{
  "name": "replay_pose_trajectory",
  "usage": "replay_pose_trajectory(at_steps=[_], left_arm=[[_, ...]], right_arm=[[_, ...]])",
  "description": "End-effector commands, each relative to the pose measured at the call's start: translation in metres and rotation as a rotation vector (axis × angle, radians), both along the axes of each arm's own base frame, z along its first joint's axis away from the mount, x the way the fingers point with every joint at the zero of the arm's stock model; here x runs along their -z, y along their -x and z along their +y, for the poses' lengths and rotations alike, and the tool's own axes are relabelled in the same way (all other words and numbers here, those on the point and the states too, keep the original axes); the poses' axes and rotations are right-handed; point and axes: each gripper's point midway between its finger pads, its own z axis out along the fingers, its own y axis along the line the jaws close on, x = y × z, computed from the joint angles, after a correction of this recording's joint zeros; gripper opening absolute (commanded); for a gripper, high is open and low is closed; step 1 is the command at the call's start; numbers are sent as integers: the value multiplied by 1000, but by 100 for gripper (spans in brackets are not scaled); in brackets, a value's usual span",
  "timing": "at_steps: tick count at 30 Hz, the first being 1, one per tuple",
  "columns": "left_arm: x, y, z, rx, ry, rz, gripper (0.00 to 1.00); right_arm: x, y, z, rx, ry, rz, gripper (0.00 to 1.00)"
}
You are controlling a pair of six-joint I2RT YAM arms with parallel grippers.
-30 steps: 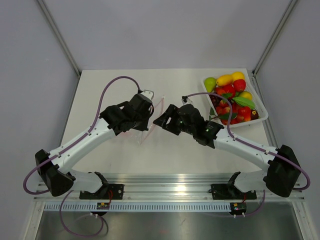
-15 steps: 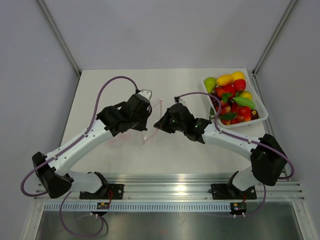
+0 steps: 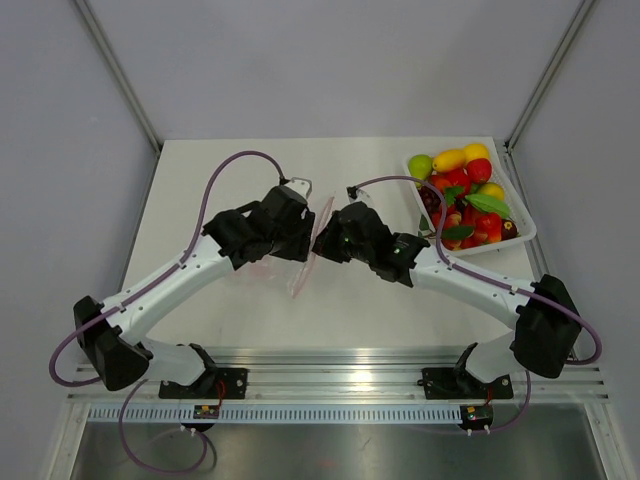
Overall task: Place the food in the zip-top bag and seal the zipper
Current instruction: Open the zipper of the food storage bag.
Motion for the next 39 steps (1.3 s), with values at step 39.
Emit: replay_pose_trajectory(at_steps=[39], left_arm=[[3, -14, -19, 33, -24, -57, 17]], right_arm=[[-31, 13, -18, 25, -34, -38, 0]])
